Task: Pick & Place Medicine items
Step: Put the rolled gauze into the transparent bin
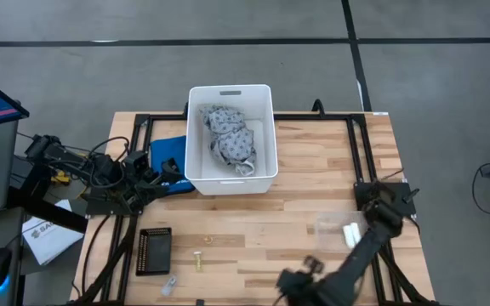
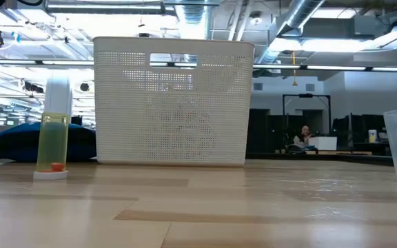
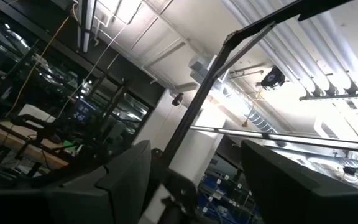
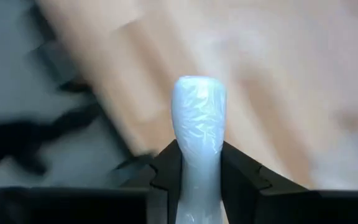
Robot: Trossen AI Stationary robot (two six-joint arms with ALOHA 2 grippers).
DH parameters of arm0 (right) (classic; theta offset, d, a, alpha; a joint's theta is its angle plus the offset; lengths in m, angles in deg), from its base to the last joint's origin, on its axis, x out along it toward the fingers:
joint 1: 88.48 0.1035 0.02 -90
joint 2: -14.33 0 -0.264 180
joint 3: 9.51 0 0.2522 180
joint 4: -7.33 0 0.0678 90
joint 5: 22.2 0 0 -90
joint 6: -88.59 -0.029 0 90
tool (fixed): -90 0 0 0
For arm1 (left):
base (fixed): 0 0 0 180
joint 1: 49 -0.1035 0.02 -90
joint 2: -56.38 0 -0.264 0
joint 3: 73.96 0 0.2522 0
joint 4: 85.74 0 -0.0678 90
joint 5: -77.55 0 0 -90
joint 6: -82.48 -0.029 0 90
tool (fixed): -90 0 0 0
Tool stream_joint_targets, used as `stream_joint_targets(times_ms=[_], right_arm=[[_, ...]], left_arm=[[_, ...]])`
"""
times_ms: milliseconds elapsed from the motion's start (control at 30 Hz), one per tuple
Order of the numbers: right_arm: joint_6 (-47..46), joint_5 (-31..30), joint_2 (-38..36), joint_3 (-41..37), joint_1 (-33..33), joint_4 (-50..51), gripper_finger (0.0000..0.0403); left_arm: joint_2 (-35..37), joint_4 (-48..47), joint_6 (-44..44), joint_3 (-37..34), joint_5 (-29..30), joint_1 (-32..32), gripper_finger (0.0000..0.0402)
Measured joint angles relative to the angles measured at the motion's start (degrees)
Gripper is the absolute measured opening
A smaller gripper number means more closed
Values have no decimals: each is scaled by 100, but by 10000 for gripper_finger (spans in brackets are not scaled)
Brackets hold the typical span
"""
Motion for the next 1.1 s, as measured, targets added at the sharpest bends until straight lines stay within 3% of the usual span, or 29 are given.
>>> stream_joint_targets(times_ms=[67,167,433,533,800,967,1100], right_arm=[[-949,-316,-203,-5,167,725,85],[-1681,-519,-712,-515,284,677,84],[-3642,-66,-2213,-2736,449,673,84],[-3724,298,-2777,-3619,436,505,84],[-3739,303,-4006,-5850,134,-904,84],[-3759,564,-4303,-7023,91,-1969,84],[-3759,678,-4402,-7497,100,-2382,84]], left_arm=[[2,4,2,0,0,0,241],[0,0,2,0,-1,0,241],[-2,33,21,0,-3,0,241],[-2,37,21,0,-2,0,241],[-2,42,24,0,9,0,241],[-2,42,26,0,57,0,241],[-2,43,78,0,105,0,241]])
